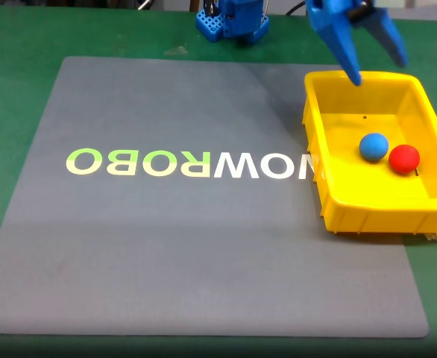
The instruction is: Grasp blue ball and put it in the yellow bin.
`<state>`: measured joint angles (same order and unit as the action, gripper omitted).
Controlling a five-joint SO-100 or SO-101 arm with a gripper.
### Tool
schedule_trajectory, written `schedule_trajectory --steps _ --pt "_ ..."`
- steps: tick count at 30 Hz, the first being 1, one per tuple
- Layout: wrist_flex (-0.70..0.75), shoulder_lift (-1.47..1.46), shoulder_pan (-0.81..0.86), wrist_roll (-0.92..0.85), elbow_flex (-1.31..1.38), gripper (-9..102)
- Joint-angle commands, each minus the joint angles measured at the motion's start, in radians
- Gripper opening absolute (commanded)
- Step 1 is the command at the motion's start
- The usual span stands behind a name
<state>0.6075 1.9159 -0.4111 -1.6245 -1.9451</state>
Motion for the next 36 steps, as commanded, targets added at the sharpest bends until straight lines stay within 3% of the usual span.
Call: schedule_trajectory --steps 1,4,22,29,36 --pt "0.048 0.196 0.046 0.025 -0.118 12" --pt "0.12 0.33 0.081 0.025 -0.245 0" --pt "0.495 1.166 0.399 -0.144 -0.954 0" --pt "0.534 1.256 0.453 -0.147 -1.054 0" --pt "0.696 1.378 0.462 -0.115 -1.08 0"
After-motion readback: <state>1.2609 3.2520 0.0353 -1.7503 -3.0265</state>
